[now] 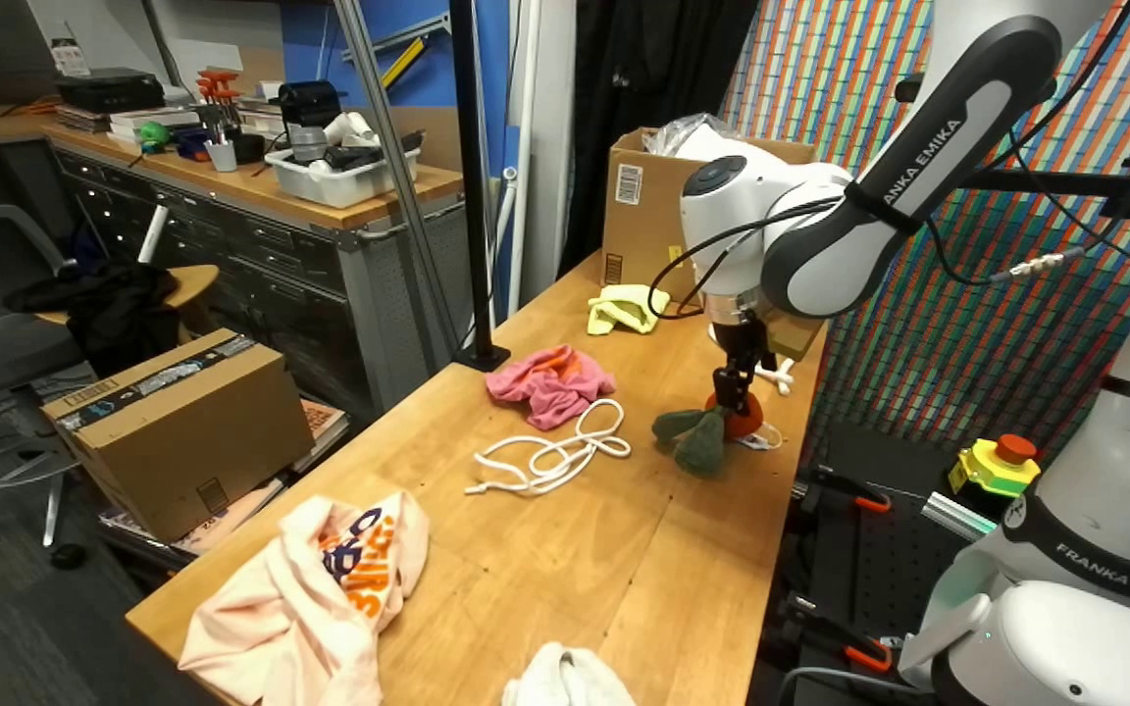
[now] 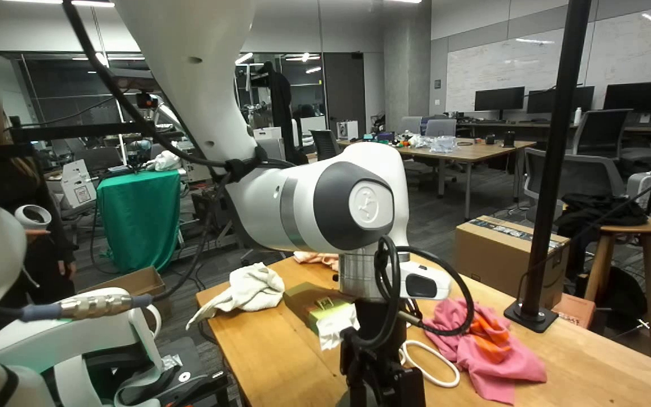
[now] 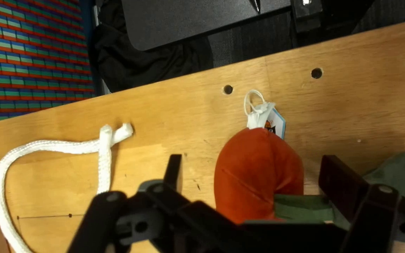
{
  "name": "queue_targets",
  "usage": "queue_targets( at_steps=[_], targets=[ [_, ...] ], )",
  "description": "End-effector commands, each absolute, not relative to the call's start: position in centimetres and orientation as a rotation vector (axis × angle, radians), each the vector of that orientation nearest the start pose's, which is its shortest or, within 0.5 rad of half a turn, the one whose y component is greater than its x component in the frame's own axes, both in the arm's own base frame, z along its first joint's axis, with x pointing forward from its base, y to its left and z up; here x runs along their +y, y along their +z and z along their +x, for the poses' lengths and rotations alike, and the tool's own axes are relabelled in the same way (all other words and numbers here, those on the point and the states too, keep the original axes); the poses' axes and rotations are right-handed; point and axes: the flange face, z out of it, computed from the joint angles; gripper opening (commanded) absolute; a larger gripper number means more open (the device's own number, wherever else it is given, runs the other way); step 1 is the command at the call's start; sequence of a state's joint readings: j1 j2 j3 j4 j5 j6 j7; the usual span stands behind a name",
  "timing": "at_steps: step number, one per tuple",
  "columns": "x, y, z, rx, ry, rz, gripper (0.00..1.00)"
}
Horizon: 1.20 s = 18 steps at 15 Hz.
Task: Separate the things on the heap
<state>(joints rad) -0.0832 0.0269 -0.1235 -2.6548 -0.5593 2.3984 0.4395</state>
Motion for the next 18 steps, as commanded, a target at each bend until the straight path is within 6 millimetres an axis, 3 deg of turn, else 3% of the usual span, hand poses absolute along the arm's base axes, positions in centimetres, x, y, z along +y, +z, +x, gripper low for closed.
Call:
queue_targets(
  at_steps=[1,7,10,18],
  targets=[
    [-6.3,23.2,38.9,0.204,0.313,-3.486,1.00],
    [-0.3,25.8,40.7,-0.059,0.125,-3.526,1.00],
    [2.2,25.9,41.6,-0.156,0.049,-3.514,1.00],
    [6.3,26.9,45.4,-0.240,-0.121,-3.416,1.00]
  ],
)
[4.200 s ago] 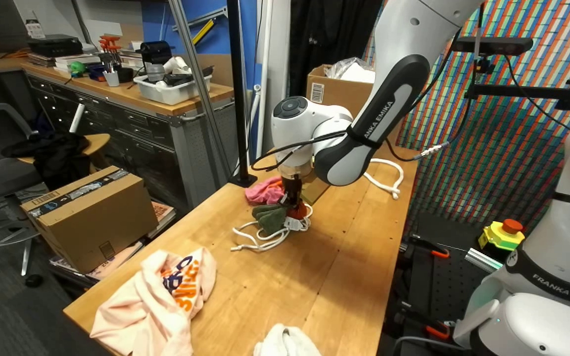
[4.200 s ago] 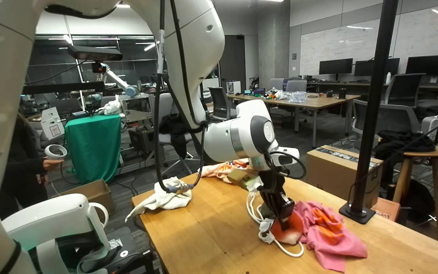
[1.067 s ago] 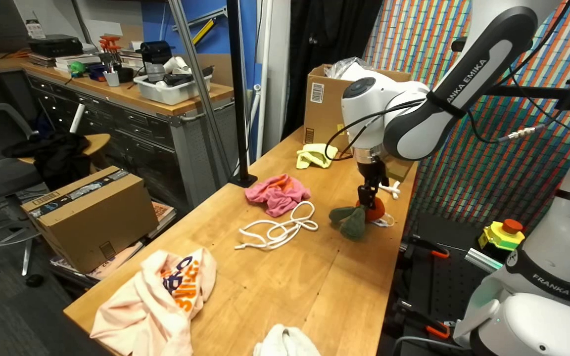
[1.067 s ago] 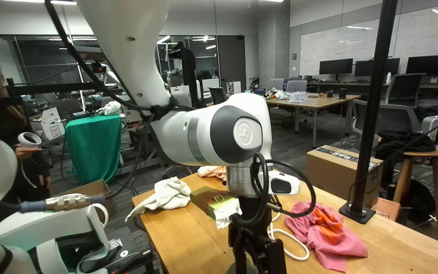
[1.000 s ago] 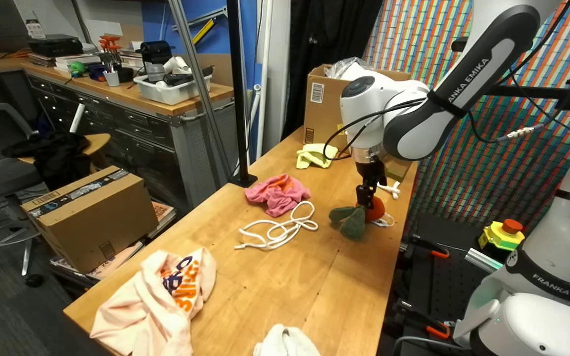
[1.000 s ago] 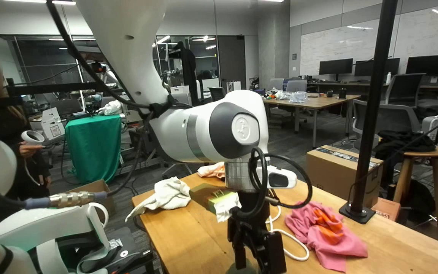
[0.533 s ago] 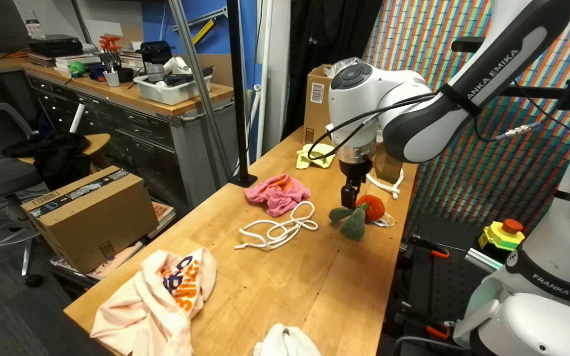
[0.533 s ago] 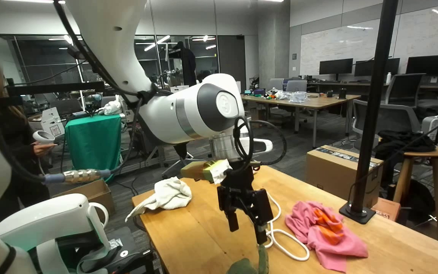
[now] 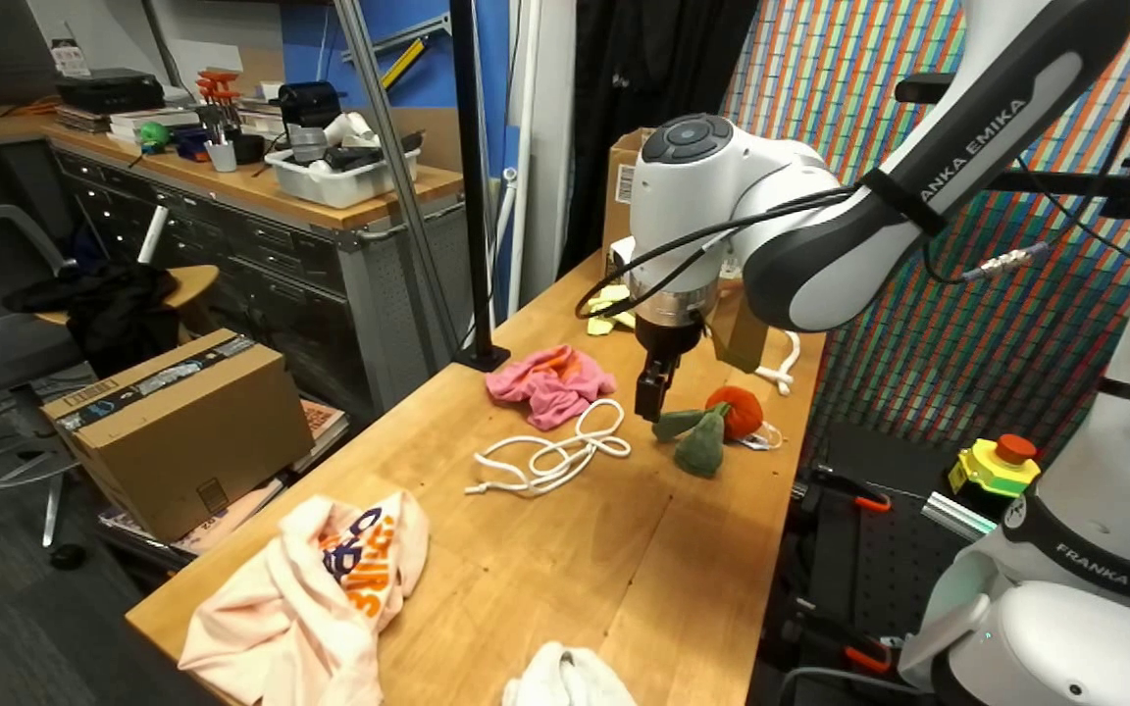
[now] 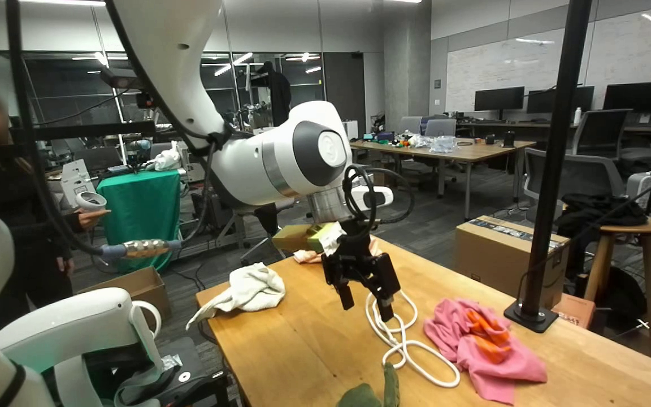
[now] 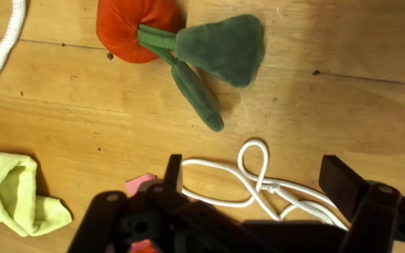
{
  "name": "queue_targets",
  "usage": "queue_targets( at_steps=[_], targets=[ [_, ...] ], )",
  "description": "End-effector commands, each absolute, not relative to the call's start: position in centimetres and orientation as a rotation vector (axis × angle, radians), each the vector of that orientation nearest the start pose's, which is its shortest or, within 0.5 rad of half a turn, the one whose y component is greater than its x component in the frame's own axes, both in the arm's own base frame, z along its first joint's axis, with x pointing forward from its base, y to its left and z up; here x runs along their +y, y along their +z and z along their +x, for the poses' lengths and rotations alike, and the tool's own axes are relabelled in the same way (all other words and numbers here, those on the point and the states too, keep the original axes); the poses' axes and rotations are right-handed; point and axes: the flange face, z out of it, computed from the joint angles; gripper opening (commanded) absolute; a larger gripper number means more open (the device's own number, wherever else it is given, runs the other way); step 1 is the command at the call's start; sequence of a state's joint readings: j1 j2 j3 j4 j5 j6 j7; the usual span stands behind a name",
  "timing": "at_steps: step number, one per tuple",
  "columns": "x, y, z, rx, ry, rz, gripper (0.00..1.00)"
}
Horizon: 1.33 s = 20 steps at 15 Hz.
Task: Separate the things on the heap
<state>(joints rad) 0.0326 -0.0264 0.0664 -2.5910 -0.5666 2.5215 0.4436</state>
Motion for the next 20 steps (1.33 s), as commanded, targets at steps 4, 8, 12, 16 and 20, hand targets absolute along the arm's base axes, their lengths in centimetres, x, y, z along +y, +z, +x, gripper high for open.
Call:
queue_targets(
  at_steps=[4,8,12,16,20],
  targets=[
    [8.9,27.1,47.9,-0.286,-0.143,-3.397,1.00],
    [10.7,25.2,49.7,-0.342,-0.122,-3.386,1.00],
    [10.8,22.9,51.3,-0.334,-0.065,-3.368,1.00],
    [9.2,21.3,53.1,-0.278,-0.005,-3.322,1.00],
    [7.6,20.2,54.7,-0.282,0.041,-3.251,1.00]
  ],
)
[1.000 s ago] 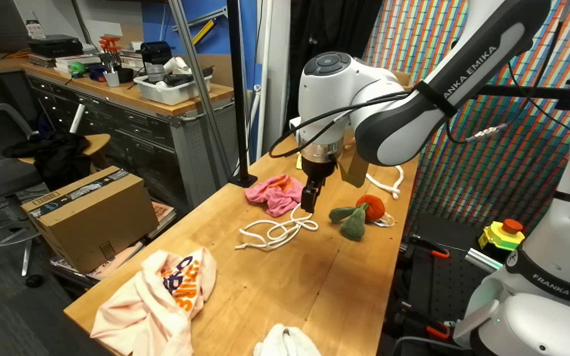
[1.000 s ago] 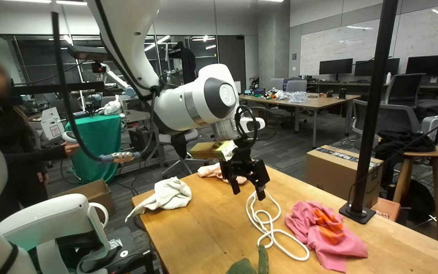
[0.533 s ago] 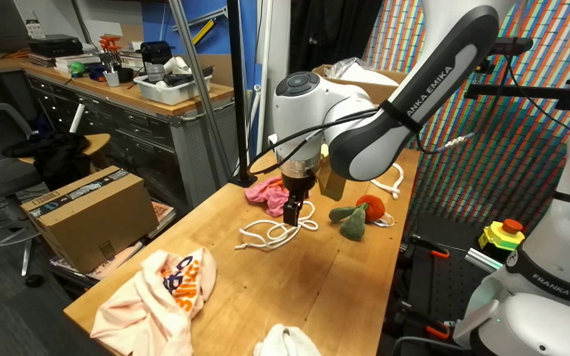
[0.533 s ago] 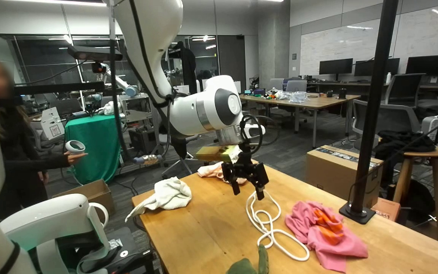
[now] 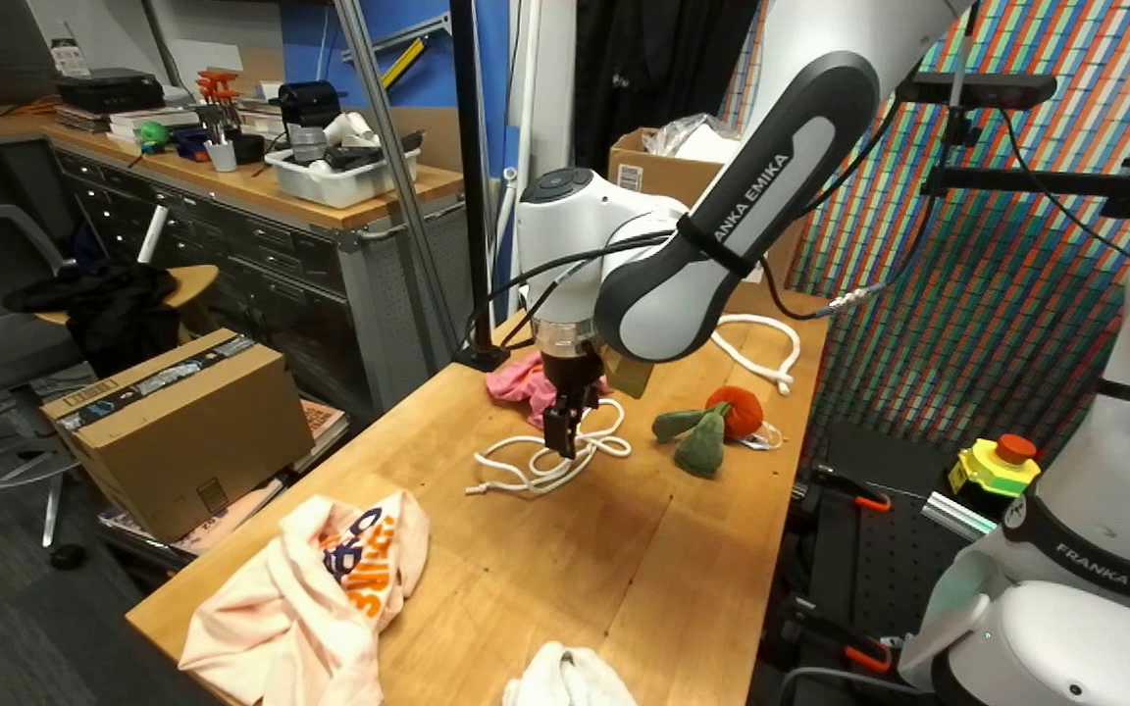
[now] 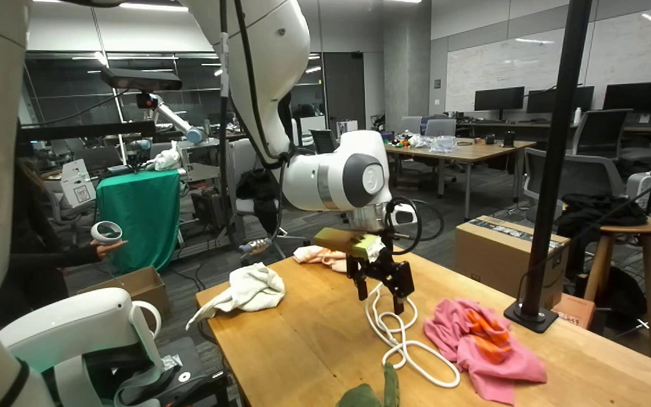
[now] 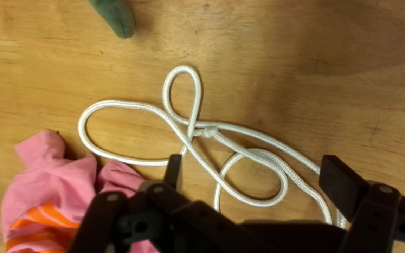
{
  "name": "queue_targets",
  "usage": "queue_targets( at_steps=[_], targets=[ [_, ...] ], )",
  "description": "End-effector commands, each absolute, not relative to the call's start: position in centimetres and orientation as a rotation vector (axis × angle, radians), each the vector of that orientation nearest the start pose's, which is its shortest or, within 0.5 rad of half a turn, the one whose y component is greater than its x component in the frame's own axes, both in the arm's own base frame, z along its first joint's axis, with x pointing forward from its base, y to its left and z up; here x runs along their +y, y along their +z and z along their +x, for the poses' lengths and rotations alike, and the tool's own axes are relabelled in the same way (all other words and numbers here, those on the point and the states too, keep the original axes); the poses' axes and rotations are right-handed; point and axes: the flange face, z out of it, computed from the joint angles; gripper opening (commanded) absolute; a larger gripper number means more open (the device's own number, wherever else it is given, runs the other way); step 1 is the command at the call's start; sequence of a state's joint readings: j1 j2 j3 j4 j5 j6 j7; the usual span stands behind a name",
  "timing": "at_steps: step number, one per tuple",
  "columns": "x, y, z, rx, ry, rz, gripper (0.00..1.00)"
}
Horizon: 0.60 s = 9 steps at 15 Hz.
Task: Separate the things on the heap
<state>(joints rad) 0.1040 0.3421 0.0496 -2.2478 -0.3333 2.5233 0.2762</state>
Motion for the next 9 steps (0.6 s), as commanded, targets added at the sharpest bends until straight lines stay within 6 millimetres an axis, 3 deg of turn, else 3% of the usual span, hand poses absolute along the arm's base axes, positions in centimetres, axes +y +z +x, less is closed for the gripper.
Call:
queue_targets(
  at_steps=[1,9],
  targets=[
    [7.3,20.0,55.0,-0.305,0.055,-3.228,1.00],
    [4.5,17.5,56.1,-0.434,0.129,-3.132,1.00]
  ],
)
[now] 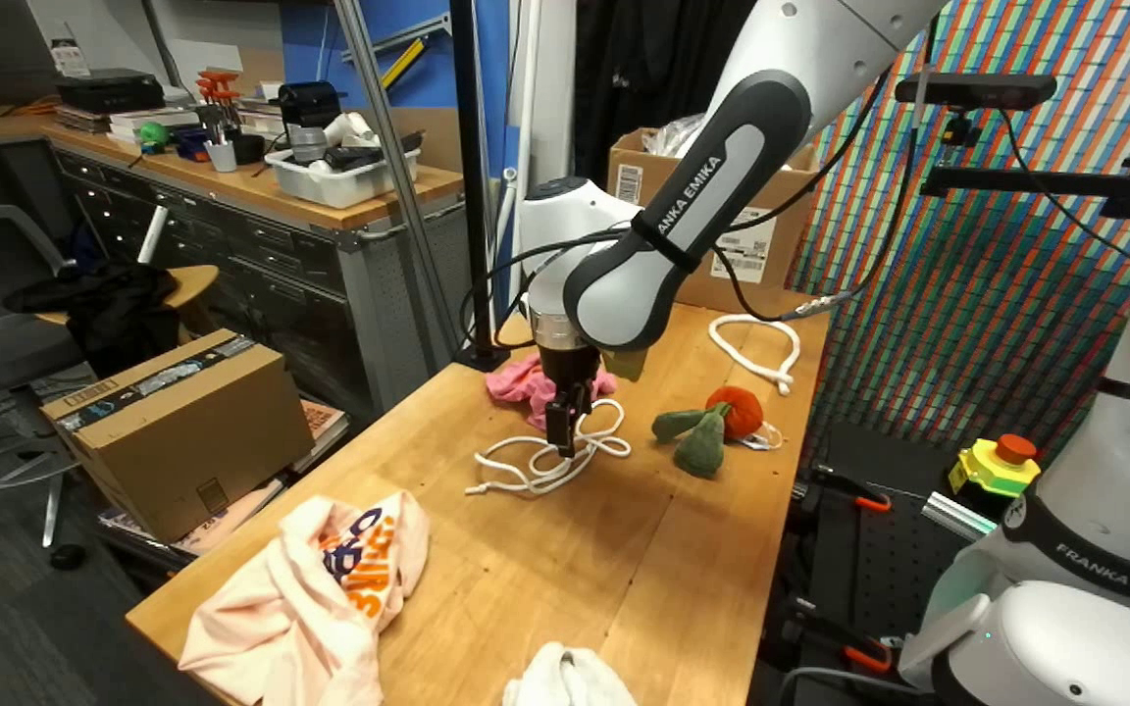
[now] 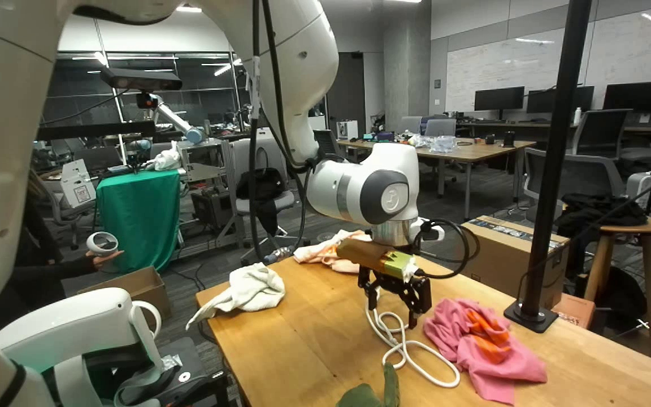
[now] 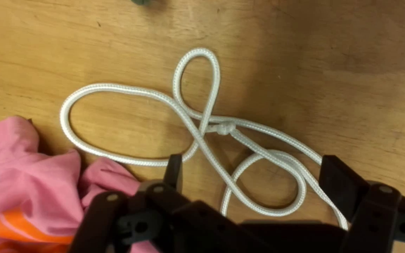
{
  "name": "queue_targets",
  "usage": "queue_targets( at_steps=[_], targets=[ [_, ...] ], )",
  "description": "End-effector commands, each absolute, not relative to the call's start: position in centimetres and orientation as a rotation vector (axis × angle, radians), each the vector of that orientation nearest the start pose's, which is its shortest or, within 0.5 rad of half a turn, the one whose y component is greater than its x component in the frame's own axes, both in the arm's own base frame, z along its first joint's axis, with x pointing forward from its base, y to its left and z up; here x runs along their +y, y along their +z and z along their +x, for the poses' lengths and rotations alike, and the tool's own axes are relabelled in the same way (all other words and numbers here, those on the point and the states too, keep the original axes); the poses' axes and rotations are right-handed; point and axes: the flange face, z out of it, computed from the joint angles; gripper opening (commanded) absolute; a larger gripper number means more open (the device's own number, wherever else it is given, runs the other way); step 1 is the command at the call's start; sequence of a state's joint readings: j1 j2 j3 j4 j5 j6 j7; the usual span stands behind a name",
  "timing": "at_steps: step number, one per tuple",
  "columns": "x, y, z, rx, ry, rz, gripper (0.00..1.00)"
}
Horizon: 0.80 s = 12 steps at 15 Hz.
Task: Separate the things on the heap
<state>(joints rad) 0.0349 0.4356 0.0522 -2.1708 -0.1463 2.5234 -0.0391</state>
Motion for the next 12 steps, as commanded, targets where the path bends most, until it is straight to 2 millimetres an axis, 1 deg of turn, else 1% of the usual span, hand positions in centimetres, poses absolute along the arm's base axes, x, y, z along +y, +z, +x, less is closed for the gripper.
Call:
queue_targets(
  at_steps=[1,7,12],
  targets=[
    [4.3,17.1,56.1,-0.441,0.137,-3.129,1.00],
    [3.0,14.7,55.6,-0.438,0.198,-3.103,1.00],
    [1.5,13.4,55.3,-0.395,0.238,-3.073,1.00]
  ],
)
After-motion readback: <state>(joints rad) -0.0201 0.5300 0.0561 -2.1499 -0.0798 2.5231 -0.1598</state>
